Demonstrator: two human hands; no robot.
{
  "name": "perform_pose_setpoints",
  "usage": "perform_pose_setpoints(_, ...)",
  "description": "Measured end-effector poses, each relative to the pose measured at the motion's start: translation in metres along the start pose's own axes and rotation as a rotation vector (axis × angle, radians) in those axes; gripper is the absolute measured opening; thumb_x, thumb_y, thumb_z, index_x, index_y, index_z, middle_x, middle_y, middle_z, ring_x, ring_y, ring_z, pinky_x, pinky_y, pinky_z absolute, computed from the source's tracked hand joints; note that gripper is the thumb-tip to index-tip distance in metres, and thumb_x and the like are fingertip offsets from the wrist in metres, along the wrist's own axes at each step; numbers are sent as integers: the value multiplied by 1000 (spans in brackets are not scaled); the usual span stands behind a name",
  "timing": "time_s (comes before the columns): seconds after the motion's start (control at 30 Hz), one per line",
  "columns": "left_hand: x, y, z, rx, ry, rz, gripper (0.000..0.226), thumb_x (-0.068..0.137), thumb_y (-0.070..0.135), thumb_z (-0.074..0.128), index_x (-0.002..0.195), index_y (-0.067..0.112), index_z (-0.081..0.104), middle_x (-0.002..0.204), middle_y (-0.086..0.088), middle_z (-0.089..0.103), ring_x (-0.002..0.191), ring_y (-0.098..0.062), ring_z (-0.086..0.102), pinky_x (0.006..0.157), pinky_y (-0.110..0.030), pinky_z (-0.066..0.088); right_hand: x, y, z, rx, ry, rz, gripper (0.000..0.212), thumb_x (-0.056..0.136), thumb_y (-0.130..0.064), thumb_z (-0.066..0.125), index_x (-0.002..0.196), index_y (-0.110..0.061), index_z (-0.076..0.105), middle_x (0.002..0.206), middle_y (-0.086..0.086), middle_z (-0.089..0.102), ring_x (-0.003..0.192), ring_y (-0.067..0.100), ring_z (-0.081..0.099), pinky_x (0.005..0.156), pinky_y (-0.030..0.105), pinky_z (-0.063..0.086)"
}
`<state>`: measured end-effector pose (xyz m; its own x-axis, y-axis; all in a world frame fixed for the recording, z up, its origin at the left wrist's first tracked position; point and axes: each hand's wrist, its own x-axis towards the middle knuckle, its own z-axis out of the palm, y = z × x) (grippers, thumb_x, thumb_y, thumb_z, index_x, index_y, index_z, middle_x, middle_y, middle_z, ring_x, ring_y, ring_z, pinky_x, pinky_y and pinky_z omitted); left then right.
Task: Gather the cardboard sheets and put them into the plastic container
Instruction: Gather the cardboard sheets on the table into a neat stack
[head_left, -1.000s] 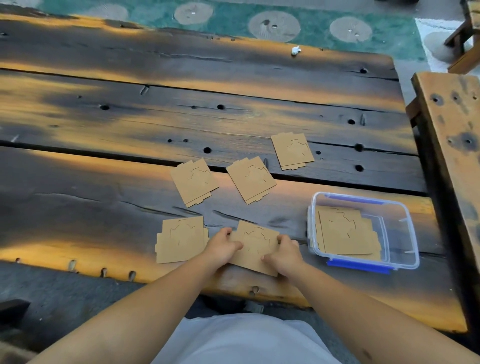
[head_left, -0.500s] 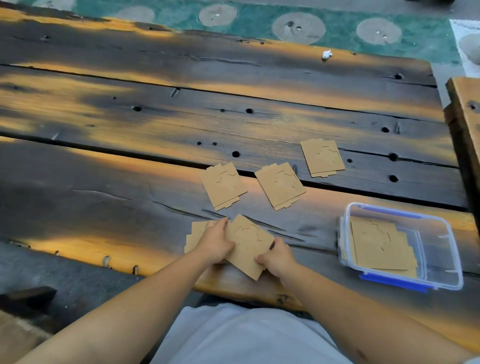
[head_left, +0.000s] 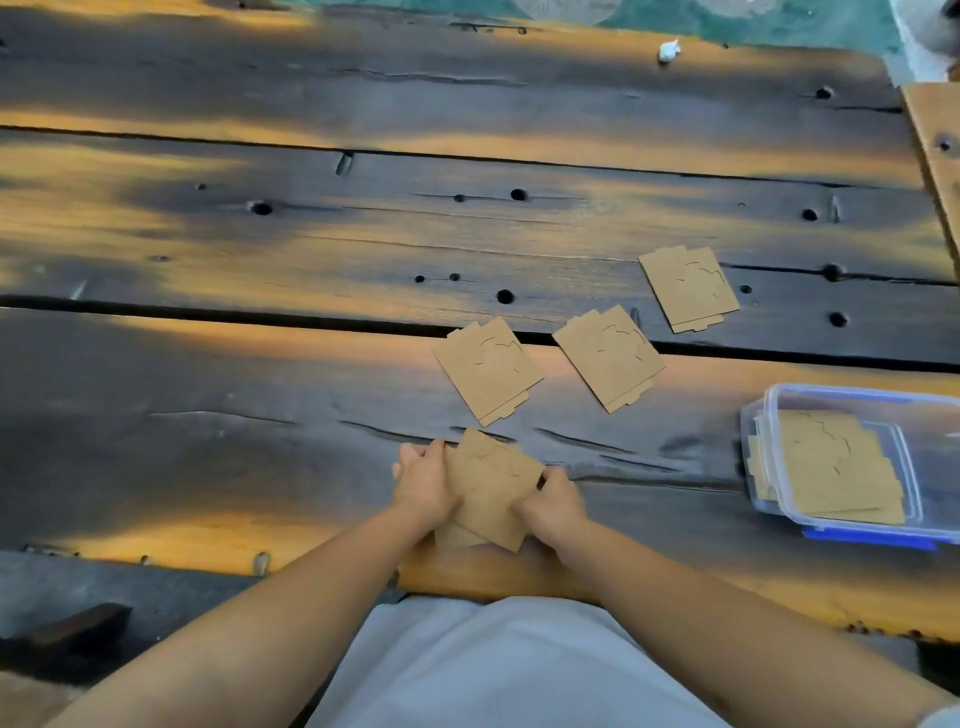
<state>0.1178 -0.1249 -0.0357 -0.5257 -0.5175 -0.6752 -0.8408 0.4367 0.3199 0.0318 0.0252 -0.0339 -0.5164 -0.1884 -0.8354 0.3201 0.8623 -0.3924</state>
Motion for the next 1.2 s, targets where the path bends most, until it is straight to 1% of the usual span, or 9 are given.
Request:
perform_pose_setpoints(0.1, 5, -3, -4, 11, -71, 30, 56, 83, 18, 65, 133, 15, 39, 130, -14, 31, 106, -34, 52, 90, -36, 47, 1, -7, 10, 40, 35, 44, 57, 77, -21, 70, 126, -15, 41, 124, 11, 52, 107, 30, 56, 90, 48, 53)
perform_pose_setpoints(0.27, 17, -7, -11, 2, -132, 29, 64, 83, 15, 67, 136, 18, 32, 130, -15, 33, 89, -28, 53, 78, -32, 45, 2, -9, 15, 10, 62, 89, 54, 78, -22, 73, 119, -16, 38, 125, 13, 50, 106, 31, 56, 87, 45, 53)
perform_pose_setpoints(0.47, 32, -12, -24, 18, -227, 33, 46, 78, 29, 77, 111, 9, 52, 120, -11, 53, 99, -27, 56, 78, -34, 48, 2, -12, 11, 30, -5, 7, 52, 85, -22, 74, 131, -14, 51, 129, 9, 60, 116, 31, 56, 97, 42, 48)
perform_pose_setpoints(0.57, 38, -9, -27, -32, -184, 103, 39, 78, 31, 77, 105, 10, 58, 112, -11, 62, 102, -28, 58, 87, -39, 51, 2, -15, 7, 127, 21, -16, 50, 85, -23, 74, 130, -17, 55, 128, 6, 63, 117, 29, 58, 101, 43, 47)
perform_pose_setpoints(0.73, 52, 5, -36, -183, -152, 132, 29, 82, 28, 72, 99, 21, 49, 104, -1, 65, 94, -22, 59, 81, -33, 51, 14, -28, -5, 334, 25, -39, 38, 85, -17, 73, 117, -24, 54, 124, 6, 64, 110, 27, 61, 98, 47, 51)
perform_pose_setpoints(0.83, 66, 19, -48, -302, -161, 154, 45, 81, 19, 75, 115, 31, 48, 116, 0, 62, 99, -17, 57, 85, -28, 48, 29, -39, -15, 406, 49, -15, 49, 82, -16, 76, 124, -17, 52, 123, 6, 63, 112, 28, 60, 95, 50, 53)
perform_pose_setpoints(0.93, 85, 33, -63, -280, -113, 214, 72, 77, 11, 77, 138, 28, 43, 131, -4, 56, 105, -15, 52, 89, -21, 39, 46, -52, -21, 504, 84, -28, 49, 78, -8, 79, 118, -16, 52, 122, 7, 63, 108, 26, 61, 90, 45, 55)
perform_pose_setpoints(1.03, 105, 47, -78, -213, -65, 192, 78, 75, 16, 79, 141, 24, 39, 133, -5, 55, 116, -22, 53, 92, -24, 40, 60, -69, -26, 508, 144, -38, 52, 74, -11, 82, 113, -22, 49, 120, 7, 63, 108, 27, 60, 91, 47, 54)
perform_pose_setpoints(1.2, 140, 54, -93, -141, -1, 145, 56, 77, 34, 78, 123, 16, 52, 117, -5, 62, 93, -18, 52, 75, -27, 39, 85, -94, -40, 317, 215, -150, 53, 76, -28, 81, 119, -23, 51, 121, 2, 63, 114, 27, 59, 98, 48, 50)
